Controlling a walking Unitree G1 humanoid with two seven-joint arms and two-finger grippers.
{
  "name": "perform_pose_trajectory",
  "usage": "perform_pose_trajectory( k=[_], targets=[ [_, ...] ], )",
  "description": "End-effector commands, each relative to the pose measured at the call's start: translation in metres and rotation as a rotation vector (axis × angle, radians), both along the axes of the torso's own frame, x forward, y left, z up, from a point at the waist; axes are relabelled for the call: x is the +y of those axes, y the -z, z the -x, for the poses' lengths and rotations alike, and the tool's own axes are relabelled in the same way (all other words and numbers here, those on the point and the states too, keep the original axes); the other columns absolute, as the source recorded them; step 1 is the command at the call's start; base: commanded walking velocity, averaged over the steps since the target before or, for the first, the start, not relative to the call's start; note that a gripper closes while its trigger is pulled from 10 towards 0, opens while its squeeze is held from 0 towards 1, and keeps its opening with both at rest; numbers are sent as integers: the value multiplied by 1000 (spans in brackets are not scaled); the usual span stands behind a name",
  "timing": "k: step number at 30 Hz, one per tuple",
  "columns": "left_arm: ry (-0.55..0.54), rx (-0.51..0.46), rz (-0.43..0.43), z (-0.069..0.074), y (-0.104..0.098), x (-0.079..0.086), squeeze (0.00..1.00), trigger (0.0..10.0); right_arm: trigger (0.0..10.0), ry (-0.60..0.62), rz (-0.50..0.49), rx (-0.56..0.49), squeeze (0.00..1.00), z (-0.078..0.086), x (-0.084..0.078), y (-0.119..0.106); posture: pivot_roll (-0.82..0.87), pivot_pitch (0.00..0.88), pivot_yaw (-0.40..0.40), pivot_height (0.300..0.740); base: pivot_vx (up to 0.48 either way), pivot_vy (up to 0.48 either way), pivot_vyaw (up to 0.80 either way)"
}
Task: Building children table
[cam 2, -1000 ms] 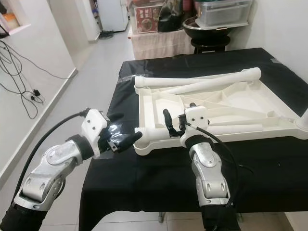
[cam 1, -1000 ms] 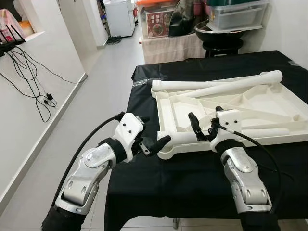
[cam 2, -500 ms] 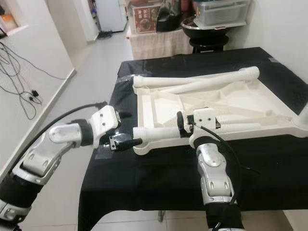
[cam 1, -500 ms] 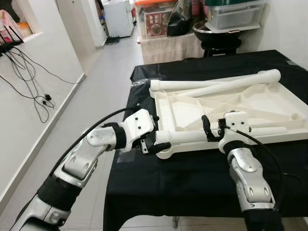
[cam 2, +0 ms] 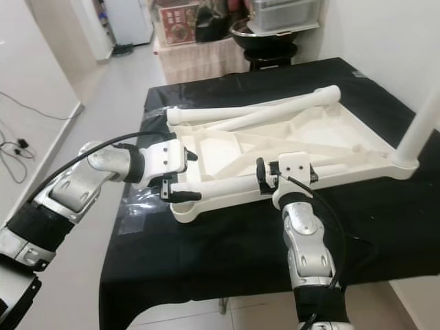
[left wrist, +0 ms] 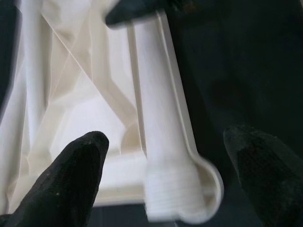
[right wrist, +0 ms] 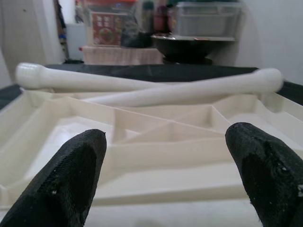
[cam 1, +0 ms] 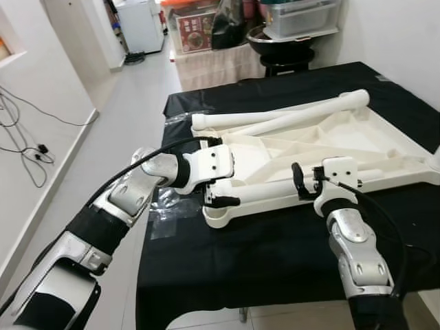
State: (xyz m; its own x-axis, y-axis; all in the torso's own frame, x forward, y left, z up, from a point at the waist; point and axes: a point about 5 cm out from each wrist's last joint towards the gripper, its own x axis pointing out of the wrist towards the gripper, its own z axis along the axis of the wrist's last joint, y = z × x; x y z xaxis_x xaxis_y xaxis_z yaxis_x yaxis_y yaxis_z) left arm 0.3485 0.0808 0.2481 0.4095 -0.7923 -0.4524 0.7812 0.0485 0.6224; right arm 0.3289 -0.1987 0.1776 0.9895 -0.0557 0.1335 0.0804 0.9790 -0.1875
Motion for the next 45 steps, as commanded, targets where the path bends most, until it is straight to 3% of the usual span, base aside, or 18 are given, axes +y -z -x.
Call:
perform_pose_trajectory(
  k=[1,2,4,11,21,38,39,42,43,45],
  targets=[
    [-52,41,-155,-9,11,14,0,10000,10000,-15,-9,15,0,0,6,3,-47,38,132,740,0,0,0],
    [-52,41,-155,-9,11,14,0,10000,10000,-15,-9,15,0,0,6,3,-47,38,132,740,0,0,0],
    [-76,53,-241,-17,16,16,0,10000,10000,-16,-9,16,0,0,6,3,-52,42,137,740,0,0,0],
    [-70,76,-260,-27,23,1,0,10000,10000,-20,-10,14,0,3,8,2,-67,58,146,740,0,0,0],
    [-48,84,-222,-33,19,-17,0,10000,10000,-37,-14,38,0,16,12,7,-74,130,164,740,0,0,0],
    [-105,58,-218,-44,16,-27,0,10000,10000,-29,-27,79,0,41,13,9,-82,224,199,740,0,0,0],
    [-101,62,-213,-43,15,-28,0,3412,10000,-27,-28,81,0,42,13,9,-81,225,201,740,0,0,0],
    [-99,65,-209,-43,15,-29,0,3412,10000,-26,-28,83,0,42,13,9,-81,224,200,740,0,0,0],
    [-93,68,-207,-43,14,-29,0,0,10000,-24,-30,84,0,42,13,9,-79,221,201,740,0,0,0],
    [-90,71,-203,-43,13,-30,0,0,10000,-23,-31,85,0,42,13,9,-78,218,201,740,0,0,0]
  ],
)
